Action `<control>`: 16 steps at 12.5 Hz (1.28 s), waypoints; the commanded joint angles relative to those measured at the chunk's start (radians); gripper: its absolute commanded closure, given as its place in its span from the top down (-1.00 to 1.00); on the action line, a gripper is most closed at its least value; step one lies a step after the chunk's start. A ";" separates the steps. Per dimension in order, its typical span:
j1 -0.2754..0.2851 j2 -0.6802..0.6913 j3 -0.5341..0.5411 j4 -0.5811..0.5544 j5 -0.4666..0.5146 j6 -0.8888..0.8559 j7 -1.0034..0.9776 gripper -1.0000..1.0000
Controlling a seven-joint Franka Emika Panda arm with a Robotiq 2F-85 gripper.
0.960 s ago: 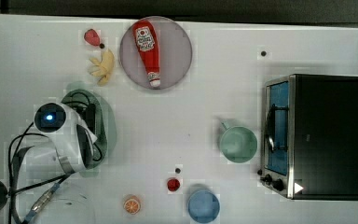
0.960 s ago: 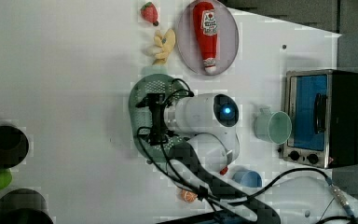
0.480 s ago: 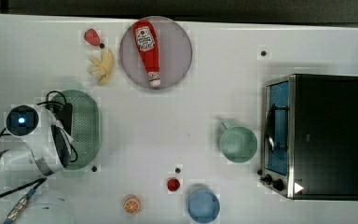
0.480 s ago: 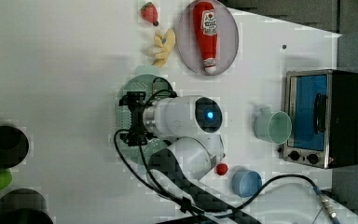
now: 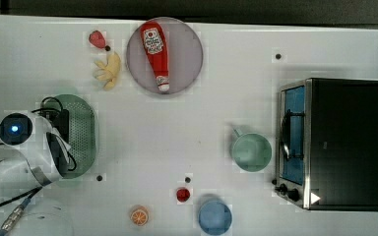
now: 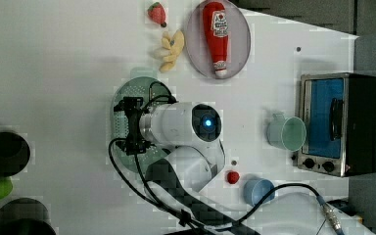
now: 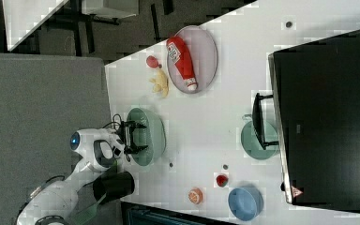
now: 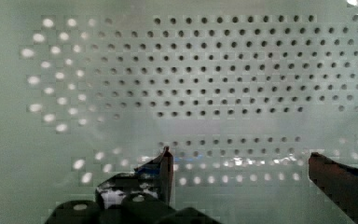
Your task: Drag strainer right to left.
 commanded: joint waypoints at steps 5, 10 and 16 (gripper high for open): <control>0.017 -0.225 -0.098 -0.014 -0.005 -0.222 -0.212 1.00; -0.003 -0.521 -0.346 -0.007 -0.062 -0.418 -0.568 1.00; -0.043 -0.744 -0.676 0.030 -0.294 -0.669 -1.138 1.00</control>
